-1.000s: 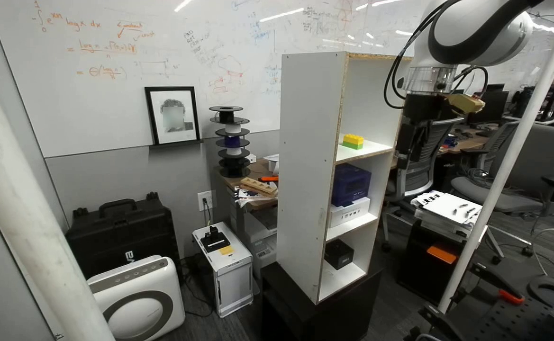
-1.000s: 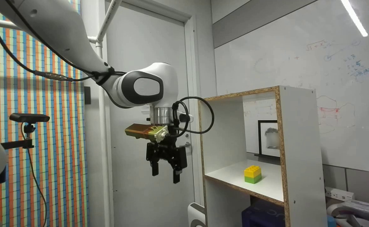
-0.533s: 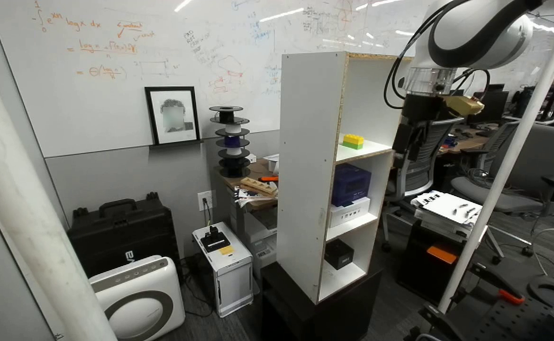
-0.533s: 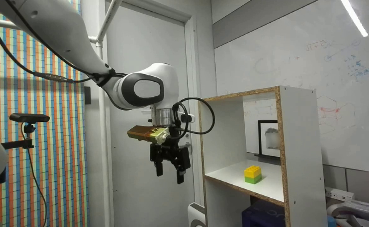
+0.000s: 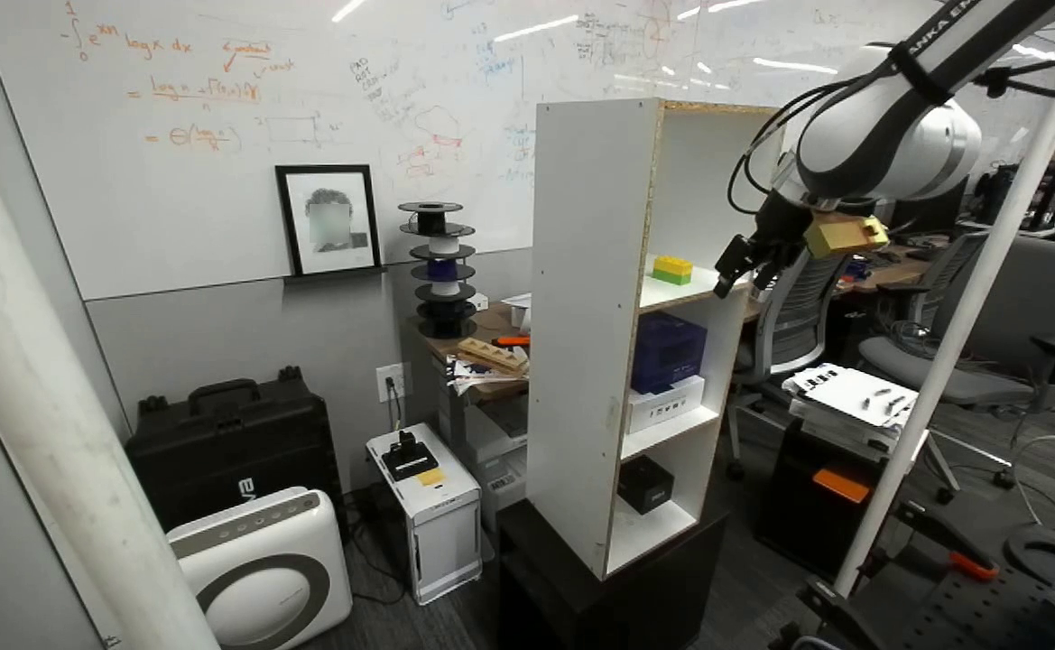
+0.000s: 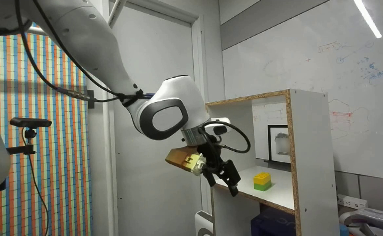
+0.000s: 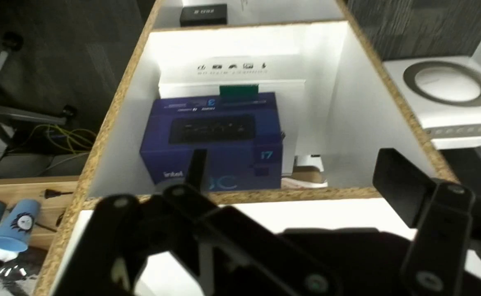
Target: Pick up the blocks and put them on top of the cabinet.
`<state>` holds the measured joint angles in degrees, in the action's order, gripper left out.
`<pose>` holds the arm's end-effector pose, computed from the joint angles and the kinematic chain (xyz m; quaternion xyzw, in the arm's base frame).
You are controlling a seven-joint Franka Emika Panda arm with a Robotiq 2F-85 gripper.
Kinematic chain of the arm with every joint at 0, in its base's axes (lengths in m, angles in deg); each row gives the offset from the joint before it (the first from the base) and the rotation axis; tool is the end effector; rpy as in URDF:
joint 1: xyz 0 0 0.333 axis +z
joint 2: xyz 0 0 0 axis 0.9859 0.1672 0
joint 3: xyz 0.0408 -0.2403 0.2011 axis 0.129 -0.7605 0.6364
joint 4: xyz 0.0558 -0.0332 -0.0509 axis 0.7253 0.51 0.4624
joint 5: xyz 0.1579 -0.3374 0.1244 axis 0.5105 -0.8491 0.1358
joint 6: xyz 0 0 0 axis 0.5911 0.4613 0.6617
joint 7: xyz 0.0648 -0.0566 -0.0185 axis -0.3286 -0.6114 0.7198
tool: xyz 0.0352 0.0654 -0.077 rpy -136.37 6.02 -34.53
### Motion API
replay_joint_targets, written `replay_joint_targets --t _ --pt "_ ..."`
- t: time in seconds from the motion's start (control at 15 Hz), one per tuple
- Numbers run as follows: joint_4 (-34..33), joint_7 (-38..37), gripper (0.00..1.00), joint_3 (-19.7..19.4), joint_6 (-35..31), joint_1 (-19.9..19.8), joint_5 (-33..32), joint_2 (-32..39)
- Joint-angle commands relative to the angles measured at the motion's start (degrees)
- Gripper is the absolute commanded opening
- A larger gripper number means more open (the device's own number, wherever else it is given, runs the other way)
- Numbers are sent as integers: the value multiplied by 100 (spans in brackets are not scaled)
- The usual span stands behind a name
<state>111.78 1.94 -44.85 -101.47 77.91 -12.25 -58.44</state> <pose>0.4600 -0.0866 0.3488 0.9783 -0.0124 0.2058 0.0216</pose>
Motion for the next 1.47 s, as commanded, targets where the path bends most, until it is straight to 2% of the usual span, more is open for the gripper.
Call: replay_joint_targets --t 0.0,0.27,0.67,0.73,0.8,0.87,1.13,1.27,1.33,1.4 --pt "-651 -1 100 -132 -824 35 471 866" --pt "-1340 -9 100 23 -1240 30 947 1575" --pt "-2206 78 100 579 -1634 -181 1454 2343" --pt "-2324 97 75 707 -1672 -261 1538 2450" --pt "-2421 142 73 782 -1697 -319 1530 2543" --pt "-2490 140 66 819 -1723 -368 1493 2627" --pt "-2547 95 33 843 -1502 -574 1389 2642" --pt "-2252 32 18 631 -1221 -524 1303 2328" --pt "-2003 97 12 660 -1172 -585 1312 2075" --pt "-1792 131 16 630 -1031 -597 1308 1851"
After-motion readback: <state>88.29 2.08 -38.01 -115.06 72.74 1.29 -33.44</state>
